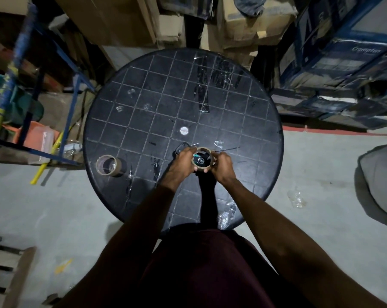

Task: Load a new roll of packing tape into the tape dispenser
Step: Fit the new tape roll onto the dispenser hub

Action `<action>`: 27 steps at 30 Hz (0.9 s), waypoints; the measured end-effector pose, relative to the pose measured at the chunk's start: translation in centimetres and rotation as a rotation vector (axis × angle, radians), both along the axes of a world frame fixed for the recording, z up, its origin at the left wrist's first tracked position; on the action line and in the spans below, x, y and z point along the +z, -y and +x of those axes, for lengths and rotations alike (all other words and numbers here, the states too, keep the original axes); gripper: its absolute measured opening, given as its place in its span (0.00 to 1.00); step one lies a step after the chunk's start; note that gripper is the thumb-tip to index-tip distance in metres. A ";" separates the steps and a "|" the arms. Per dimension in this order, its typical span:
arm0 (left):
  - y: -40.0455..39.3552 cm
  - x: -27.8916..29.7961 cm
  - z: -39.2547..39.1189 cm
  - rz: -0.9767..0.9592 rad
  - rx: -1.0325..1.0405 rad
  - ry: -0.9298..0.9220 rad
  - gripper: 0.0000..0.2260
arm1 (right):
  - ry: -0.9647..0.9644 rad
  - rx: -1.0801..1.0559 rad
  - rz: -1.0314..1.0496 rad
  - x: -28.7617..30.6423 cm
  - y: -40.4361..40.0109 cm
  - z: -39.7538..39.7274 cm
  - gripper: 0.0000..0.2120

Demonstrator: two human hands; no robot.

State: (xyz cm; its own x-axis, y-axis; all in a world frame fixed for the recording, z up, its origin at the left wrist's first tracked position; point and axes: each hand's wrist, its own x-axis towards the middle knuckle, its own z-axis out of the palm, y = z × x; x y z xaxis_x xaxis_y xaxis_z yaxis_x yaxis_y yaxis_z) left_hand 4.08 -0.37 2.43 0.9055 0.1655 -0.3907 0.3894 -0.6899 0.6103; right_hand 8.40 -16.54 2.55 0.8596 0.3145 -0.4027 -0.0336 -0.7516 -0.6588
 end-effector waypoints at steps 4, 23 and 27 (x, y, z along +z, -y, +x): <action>-0.5 0.6 -0.2 0.019 -0.048 0.001 0.35 | 0.014 0.085 -0.091 -1.4 0.7 0.8 0.27; -1.8 -1.4 -5.1 0.284 -0.028 -0.080 0.35 | 0.046 0.222 -0.182 1.5 -2.2 -0.2 0.30; -1.9 -1.5 -4.8 0.279 0.034 -0.058 0.37 | 0.040 0.221 -0.197 1.6 -2.2 0.0 0.30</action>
